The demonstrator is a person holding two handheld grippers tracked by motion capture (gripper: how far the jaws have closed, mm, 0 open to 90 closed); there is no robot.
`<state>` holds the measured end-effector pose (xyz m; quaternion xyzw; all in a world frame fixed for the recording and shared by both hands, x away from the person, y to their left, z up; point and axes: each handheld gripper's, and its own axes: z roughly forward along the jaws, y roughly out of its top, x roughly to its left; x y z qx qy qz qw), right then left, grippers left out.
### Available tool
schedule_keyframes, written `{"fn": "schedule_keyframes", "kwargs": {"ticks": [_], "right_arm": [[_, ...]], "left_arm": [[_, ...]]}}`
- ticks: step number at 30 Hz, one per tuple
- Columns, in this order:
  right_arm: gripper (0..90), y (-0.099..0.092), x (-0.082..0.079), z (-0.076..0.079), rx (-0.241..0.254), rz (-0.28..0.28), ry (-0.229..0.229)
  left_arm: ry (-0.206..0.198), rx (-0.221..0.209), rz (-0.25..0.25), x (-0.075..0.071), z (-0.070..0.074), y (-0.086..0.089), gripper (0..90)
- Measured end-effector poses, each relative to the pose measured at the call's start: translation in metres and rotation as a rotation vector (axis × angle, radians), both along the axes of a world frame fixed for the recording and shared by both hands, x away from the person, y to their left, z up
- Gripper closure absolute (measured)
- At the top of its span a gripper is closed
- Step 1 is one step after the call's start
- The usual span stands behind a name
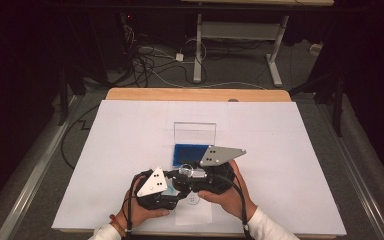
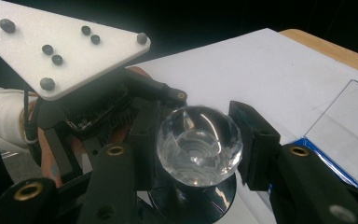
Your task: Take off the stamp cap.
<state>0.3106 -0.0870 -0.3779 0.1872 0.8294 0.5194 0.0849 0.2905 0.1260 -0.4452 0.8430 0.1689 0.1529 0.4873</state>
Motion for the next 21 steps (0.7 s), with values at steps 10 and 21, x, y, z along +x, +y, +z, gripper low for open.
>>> {"fn": "schedule_keyframes", "kwargs": {"ticks": [10,21], "right_arm": [[56.9,0.002,0.0011,-0.0051,-0.016,0.008,0.009],[57.0,0.0033,0.0,-0.0087,-0.028,0.014,0.009]], "left_arm": [[0.041,-0.003,-0.022,0.0029,-0.0024,0.0005,35.3],[0.001,0.112,-0.008,-0.0008,0.0028,-0.0012,36.8]]}}
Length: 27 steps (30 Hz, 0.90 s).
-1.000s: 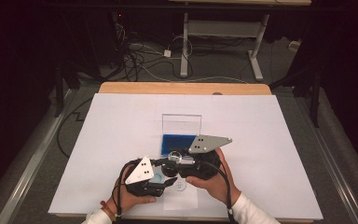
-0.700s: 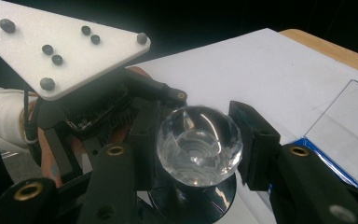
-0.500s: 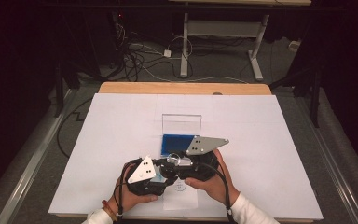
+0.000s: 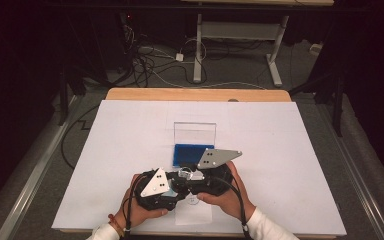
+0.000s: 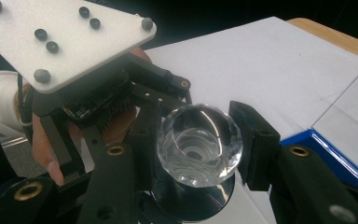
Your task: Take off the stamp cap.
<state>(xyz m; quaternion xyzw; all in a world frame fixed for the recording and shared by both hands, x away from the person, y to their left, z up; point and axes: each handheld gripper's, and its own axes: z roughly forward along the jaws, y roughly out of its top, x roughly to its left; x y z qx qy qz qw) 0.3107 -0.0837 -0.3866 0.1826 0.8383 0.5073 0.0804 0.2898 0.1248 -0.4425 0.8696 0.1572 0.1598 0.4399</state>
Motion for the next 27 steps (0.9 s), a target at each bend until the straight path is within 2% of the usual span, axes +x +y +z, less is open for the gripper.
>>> {"fn": "schedule_keyframes", "kwargs": {"ticks": [5,7,12,16,21,27], "right_arm": [[57.0,0.0,0.002,-0.003,-0.001,0.001,0.028],[57.0,-0.001,0.004,-0.005,0.008,0.003,0.046],[57.1,-0.004,0.008,-0.009,0.027,0.012,0.079],[57.1,-0.001,0.005,-0.009,0.01,0.006,0.041],[57.2,0.001,0.002,-0.013,0.004,-0.011,0.016],[57.2,0.002,0.001,-0.015,0.014,-0.031,0.011]], "left_arm": [[0.012,0.032,-0.018,0.001,-0.001,0.0,36.9],[-0.001,0.055,-0.016,0.001,-0.001,0.0,36.9],[-0.003,0.068,-0.007,0.0,-0.002,0.0,36.9],[0.048,0.037,0.006,0.002,-0.004,-0.002,37.0],[0.063,0.043,0.011,0.004,-0.006,-0.001,37.0],[0.101,0.01,0.007,0.006,-0.009,0.001,37.0]]}}
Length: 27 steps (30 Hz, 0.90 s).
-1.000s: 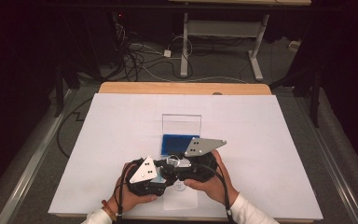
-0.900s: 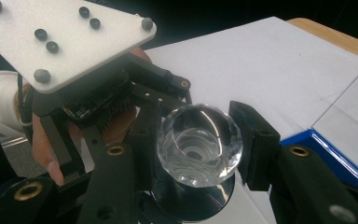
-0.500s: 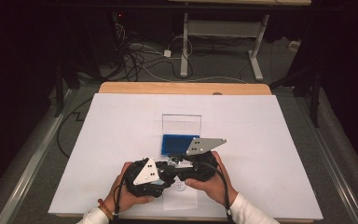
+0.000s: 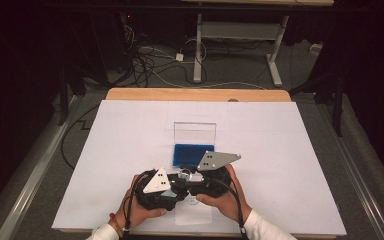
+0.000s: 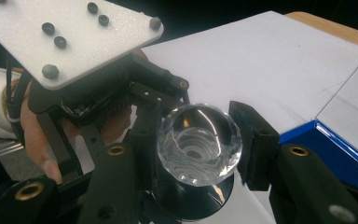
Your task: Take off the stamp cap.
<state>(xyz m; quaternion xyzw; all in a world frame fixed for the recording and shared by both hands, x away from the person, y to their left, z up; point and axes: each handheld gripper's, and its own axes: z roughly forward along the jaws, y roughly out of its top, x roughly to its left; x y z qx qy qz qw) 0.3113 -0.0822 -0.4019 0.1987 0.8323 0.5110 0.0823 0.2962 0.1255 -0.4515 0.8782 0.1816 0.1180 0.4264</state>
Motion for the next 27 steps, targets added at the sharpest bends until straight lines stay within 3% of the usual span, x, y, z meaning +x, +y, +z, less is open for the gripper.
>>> {"fn": "schedule_keyframes", "kwargs": {"ticks": [3,6,7,9,11,17,27], "right_arm": [[57.2,0.0,-0.001,0.0,-0.002,-0.004,-0.008],[57.2,-0.002,-0.004,0.004,0.012,-0.008,-0.035],[57.2,-0.005,-0.005,0.008,0.036,0.013,-0.027],[57.2,-0.007,-0.007,0.014,0.029,-0.004,-0.071],[57.2,-0.011,-0.005,0.016,0.052,-0.02,-0.066],[57.1,-0.019,-0.004,0.023,0.03,-0.05,-0.1],[57.1,-0.036,0.002,0.031,0.014,-0.08,-0.09]], "left_arm": [[0.007,-0.006,-0.003,0.001,0.0,0.0,37.0],[0.076,-0.059,0.065,0.012,-0.004,0.016,37.1],[0.06,-0.048,0.066,0.011,-0.002,0.018,37.1],[0.043,-0.063,0.069,0.01,0.003,0.019,37.1],[0.004,-0.023,0.063,0.009,0.003,0.017,37.0],[-0.003,0.0,0.073,0.011,-0.001,0.023,36.9],[-0.046,0.036,0.098,0.01,0.001,0.038,36.8]]}}
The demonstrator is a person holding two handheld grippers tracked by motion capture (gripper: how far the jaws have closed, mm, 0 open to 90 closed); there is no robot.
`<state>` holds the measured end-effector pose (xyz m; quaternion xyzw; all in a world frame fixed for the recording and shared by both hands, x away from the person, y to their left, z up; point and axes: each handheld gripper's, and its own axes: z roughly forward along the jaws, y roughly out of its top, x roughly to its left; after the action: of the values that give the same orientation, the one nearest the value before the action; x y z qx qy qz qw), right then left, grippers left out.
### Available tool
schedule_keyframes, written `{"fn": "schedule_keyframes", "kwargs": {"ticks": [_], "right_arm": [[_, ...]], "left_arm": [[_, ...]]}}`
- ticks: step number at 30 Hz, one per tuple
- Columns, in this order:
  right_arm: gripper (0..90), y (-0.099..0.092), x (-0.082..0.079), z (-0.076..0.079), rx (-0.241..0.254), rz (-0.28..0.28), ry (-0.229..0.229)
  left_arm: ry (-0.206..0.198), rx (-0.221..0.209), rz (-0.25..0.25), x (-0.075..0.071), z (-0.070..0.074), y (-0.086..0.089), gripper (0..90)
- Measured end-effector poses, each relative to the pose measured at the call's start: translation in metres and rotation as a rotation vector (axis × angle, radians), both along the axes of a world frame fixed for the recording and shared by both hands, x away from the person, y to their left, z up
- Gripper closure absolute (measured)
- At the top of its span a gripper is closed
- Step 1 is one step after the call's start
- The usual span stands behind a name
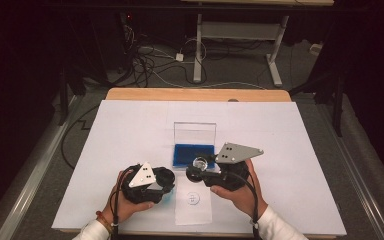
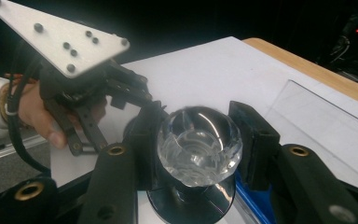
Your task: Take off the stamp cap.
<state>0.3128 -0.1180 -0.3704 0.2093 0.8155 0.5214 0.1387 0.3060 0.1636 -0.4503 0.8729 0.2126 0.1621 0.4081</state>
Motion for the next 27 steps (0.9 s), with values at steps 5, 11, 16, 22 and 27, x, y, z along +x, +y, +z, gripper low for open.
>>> {"fn": "schedule_keyframes", "kwargs": {"ticks": [5,11,16,22,27], "right_arm": [[57.1,-0.009,0.001,0.002,-0.01,-0.014,0.002],[57.1,-0.018,0.001,0.004,-0.028,-0.036,0.001],[57.1,-0.026,0.001,0.004,-0.032,-0.051,0.005],[57.1,-0.029,0.001,0.003,-0.049,-0.061,-0.003],[57.1,-0.031,0.003,0.004,-0.054,-0.065,-0.008]], "left_arm": [[-0.022,0.019,0.011,-0.003,0.003,0.01,36.8],[-0.041,0.027,0.019,-0.008,0.007,0.022,36.8],[-0.052,0.024,0.036,-0.013,0.01,0.033,36.8],[-0.053,0.017,0.049,-0.017,0.01,0.043,36.8],[-0.042,-0.012,0.087,-0.022,0.007,0.054,36.8]]}}
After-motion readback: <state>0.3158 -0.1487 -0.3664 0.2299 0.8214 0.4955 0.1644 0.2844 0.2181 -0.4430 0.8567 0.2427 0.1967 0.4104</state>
